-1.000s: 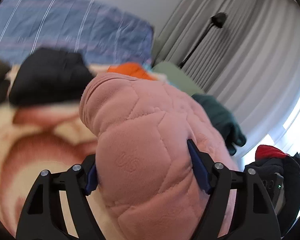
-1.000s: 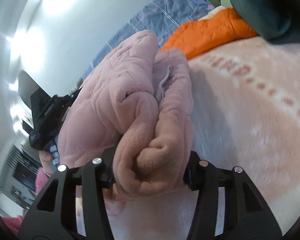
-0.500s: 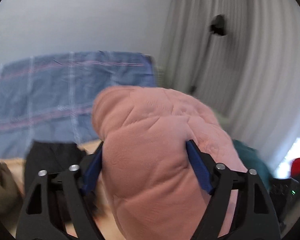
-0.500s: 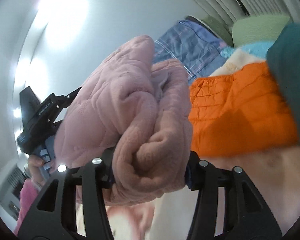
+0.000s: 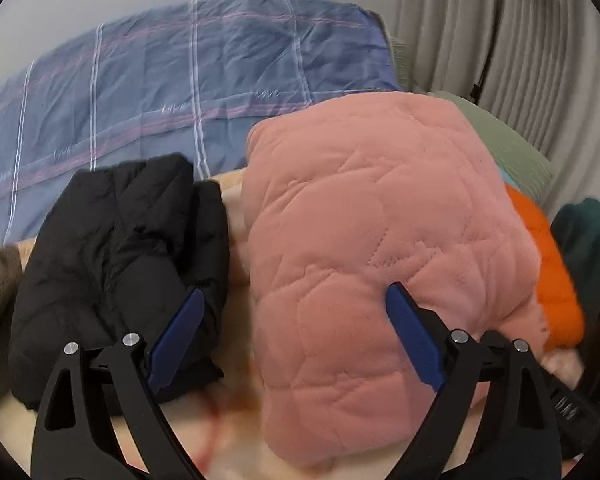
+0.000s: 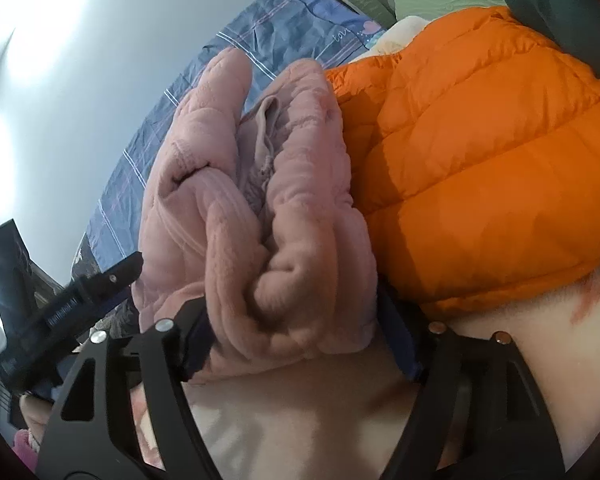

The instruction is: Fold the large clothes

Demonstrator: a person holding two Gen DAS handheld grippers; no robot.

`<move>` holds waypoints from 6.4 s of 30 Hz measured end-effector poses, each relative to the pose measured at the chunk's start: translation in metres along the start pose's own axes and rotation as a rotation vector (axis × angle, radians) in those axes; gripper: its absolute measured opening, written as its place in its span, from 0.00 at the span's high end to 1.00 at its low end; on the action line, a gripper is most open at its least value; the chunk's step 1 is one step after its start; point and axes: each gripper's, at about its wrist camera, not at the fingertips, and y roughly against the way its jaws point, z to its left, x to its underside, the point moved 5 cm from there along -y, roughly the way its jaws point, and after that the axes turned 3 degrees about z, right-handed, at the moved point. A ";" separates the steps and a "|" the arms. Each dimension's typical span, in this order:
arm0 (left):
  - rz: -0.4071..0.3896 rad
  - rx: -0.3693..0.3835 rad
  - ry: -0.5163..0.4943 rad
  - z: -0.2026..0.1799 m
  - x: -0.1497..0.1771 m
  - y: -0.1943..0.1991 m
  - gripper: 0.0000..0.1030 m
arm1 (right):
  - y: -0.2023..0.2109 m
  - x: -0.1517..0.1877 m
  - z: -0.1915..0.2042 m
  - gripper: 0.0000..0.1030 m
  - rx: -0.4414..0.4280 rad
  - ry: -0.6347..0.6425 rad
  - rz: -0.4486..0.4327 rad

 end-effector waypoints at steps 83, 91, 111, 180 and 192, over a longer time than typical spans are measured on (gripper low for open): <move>-0.248 -0.099 -0.111 -0.022 0.278 0.370 0.01 | 0.355 0.217 0.141 0.02 0.412 0.581 -0.242; -0.233 -0.101 -0.105 -0.023 0.279 0.367 0.01 | 0.351 0.217 0.138 0.02 0.422 0.577 -0.232; -0.221 -0.099 -0.110 -0.024 0.280 0.363 0.01 | 0.346 0.217 0.136 0.02 0.426 0.584 -0.227; -0.190 -0.107 -0.106 -0.025 0.290 0.357 0.01 | 0.341 0.216 0.125 0.02 0.437 0.576 -0.208; -0.177 -0.107 -0.111 -0.022 0.290 0.355 0.01 | 0.341 0.216 0.125 0.02 0.439 0.577 -0.206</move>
